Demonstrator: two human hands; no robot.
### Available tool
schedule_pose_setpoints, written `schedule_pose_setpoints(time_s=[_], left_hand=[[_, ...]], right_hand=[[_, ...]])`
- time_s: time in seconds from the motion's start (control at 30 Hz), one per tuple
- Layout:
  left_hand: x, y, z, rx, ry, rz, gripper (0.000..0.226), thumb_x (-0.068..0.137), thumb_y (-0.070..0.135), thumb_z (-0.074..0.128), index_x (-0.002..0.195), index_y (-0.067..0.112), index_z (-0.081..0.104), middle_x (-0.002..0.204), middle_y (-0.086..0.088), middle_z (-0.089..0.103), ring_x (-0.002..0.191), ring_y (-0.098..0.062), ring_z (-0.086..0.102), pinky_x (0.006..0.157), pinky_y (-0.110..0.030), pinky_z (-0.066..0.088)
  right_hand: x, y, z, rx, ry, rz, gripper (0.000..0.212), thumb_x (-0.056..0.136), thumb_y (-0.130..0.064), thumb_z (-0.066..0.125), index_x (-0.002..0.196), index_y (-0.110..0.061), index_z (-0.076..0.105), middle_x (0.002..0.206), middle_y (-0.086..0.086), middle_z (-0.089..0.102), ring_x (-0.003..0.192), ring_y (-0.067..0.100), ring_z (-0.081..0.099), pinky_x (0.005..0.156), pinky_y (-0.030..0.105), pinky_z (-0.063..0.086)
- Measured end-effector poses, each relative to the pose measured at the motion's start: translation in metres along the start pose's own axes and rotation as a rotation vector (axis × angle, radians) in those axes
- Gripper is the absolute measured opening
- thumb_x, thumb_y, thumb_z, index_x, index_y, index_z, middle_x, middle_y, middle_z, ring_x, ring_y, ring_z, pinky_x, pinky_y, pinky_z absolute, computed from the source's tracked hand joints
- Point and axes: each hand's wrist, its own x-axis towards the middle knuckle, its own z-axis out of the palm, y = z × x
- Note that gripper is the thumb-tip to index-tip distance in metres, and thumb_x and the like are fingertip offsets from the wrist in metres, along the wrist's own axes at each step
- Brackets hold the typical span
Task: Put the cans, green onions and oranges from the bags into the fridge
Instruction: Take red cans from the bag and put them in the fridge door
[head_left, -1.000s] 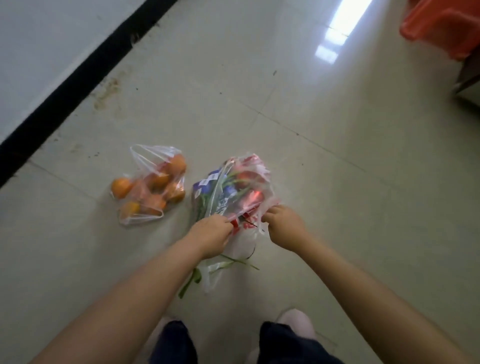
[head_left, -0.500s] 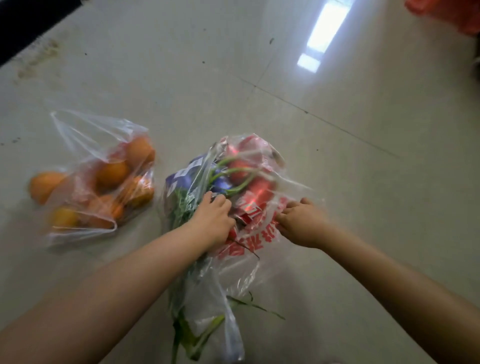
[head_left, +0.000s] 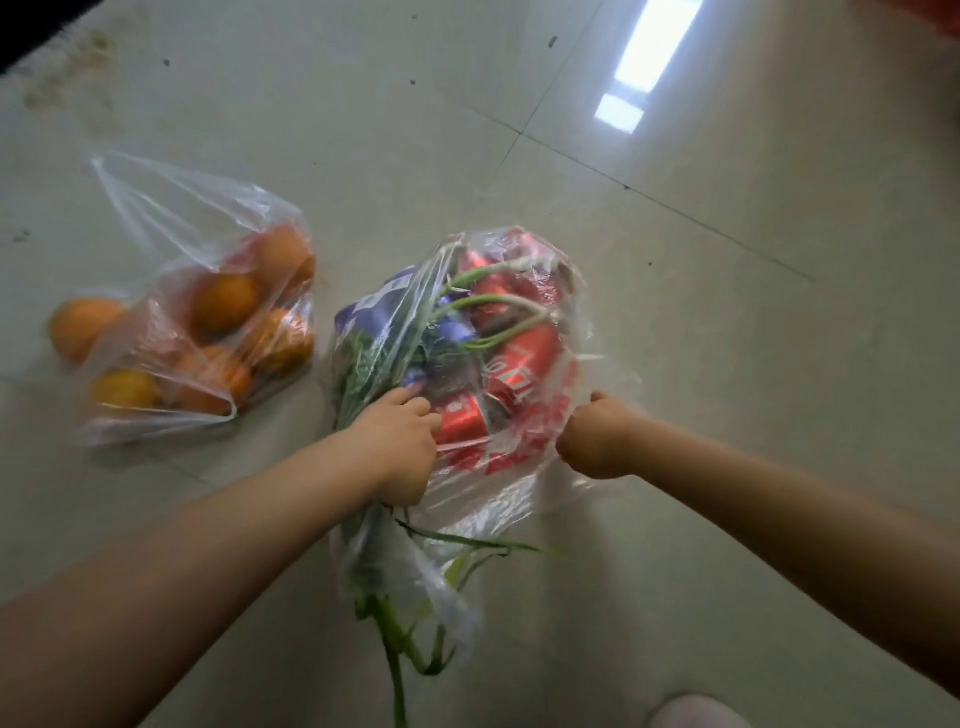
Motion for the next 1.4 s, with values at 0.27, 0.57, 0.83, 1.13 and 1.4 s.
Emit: schedule_pose_setpoints(time_s=[0.27, 0.57, 0.83, 1.13, 1.4], left_hand=[[-0.002, -0.004, 0.006, -0.033, 0.187, -0.254, 0.032, 0.093, 0.015, 0.044, 0.121, 0.011, 0.06, 0.123, -0.004, 0.053, 0.117, -0.024, 0.042, 0.1, -0.032, 0.03], [-0.003, -0.011, 0.021, -0.027, 0.426, -0.165, 0.03, 0.024, 0.018, 0.088, 0.043, 0.014, 0.065, 0.054, -0.002, 0.061, 0.052, -0.022, 0.06, 0.062, -0.029, 0.024], [-0.004, -0.011, 0.025, -0.008, 0.44, -0.131, 0.034, 0.02, 0.022, 0.088, 0.043, 0.014, 0.065, 0.055, -0.001, 0.063, 0.052, -0.02, 0.062, 0.063, -0.029, 0.026], [0.004, 0.005, 0.013, 0.109, 0.149, -0.268, 0.049, 0.094, 0.018, 0.045, 0.139, 0.0, 0.035, 0.144, -0.013, 0.026, 0.133, -0.029, 0.026, 0.104, -0.034, 0.028], [0.022, 0.02, 0.01, -0.011, 0.065, -0.397, 0.069, 0.086, 0.029, 0.059, 0.144, 0.006, 0.029, 0.152, -0.01, 0.012, 0.141, -0.027, 0.014, 0.113, -0.037, 0.018]], right_hand=[[0.014, 0.005, -0.024, 0.013, 0.507, 0.309, 0.02, 0.067, -0.027, 0.064, 0.083, -0.025, 0.075, 0.091, -0.008, 0.074, 0.088, 0.014, 0.067, 0.073, 0.022, 0.049], [0.054, 0.004, -0.028, -0.031, 0.376, -0.068, 0.046, 0.087, -0.018, 0.054, 0.132, -0.02, 0.047, 0.143, 0.001, 0.045, 0.135, 0.024, 0.036, 0.115, 0.04, 0.022], [0.046, -0.001, -0.011, -0.176, 0.613, -0.151, 0.049, 0.036, -0.04, 0.086, 0.082, -0.032, 0.072, 0.081, -0.011, 0.075, 0.074, 0.01, 0.071, 0.068, 0.024, 0.055], [-0.024, -0.007, 0.012, 0.208, 0.567, 0.063, 0.075, 0.021, -0.043, 0.079, 0.092, -0.021, 0.067, 0.078, 0.004, 0.067, 0.057, 0.02, 0.062, 0.048, 0.024, 0.049], [-0.037, -0.001, 0.028, 0.402, 0.436, 0.304, 0.075, 0.034, -0.04, 0.08, 0.103, -0.016, 0.062, 0.083, 0.008, 0.062, 0.067, 0.027, 0.062, 0.054, 0.026, 0.048]])
